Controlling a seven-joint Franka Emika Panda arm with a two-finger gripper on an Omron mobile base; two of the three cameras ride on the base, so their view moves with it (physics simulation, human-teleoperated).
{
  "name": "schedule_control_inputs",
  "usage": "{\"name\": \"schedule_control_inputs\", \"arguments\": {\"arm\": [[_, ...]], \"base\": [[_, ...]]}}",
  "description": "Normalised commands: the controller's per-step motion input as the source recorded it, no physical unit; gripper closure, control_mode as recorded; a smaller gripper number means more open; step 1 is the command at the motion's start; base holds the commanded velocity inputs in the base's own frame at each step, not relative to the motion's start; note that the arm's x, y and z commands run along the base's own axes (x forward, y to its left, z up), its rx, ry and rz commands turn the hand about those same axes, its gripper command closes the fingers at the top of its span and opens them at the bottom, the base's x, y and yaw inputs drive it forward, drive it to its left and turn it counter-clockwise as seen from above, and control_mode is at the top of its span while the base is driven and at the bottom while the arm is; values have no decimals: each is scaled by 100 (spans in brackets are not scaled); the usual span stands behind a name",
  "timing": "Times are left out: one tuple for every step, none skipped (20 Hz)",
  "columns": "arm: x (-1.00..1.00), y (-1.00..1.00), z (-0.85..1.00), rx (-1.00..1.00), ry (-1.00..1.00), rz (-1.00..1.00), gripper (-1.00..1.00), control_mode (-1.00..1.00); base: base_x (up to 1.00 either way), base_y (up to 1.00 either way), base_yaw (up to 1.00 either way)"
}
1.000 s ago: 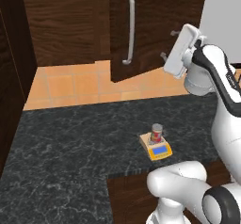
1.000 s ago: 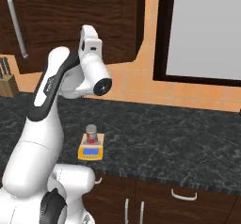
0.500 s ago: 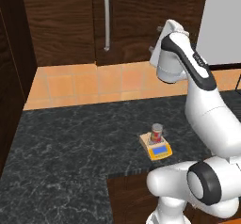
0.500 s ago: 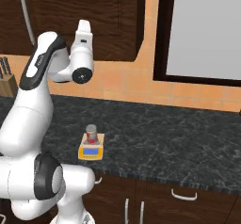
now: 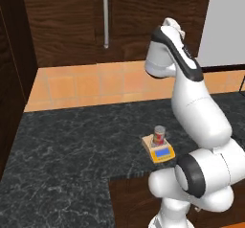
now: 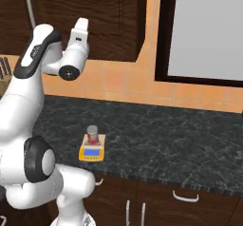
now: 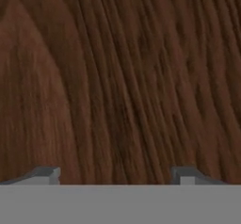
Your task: Pick the canned food and place it on the digital scale for weighing, and close the cabinet.
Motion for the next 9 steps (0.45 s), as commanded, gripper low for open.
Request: {"name": "schedule_control_inputs", "arguments": {"arm": [[100, 0, -36, -3, 0, -12, -100, -100], [96, 0, -25, -1, 0, -12, -100, -100], [100, 0, -18, 0, 0, -12, -100, -100], [100, 0, -9, 0, 1, -12, -100, -100], [97, -7, 0, 0, 1, -9, -100, -100], [87, -6, 0, 0, 1, -7, -100, -100], [89, -7, 0, 0, 2, -7, -100, -100], [82, -11, 0, 0, 3, -6, -100, -100], [81, -16, 0, 0, 3, -5, -100, -100]], "base": [[0, 0, 0], [0, 0, 0], [0, 0, 0], [0, 0, 0], [0, 0, 0], [0, 0, 0], [0, 0, 0], [0, 0, 0], [0, 0, 0]]}}
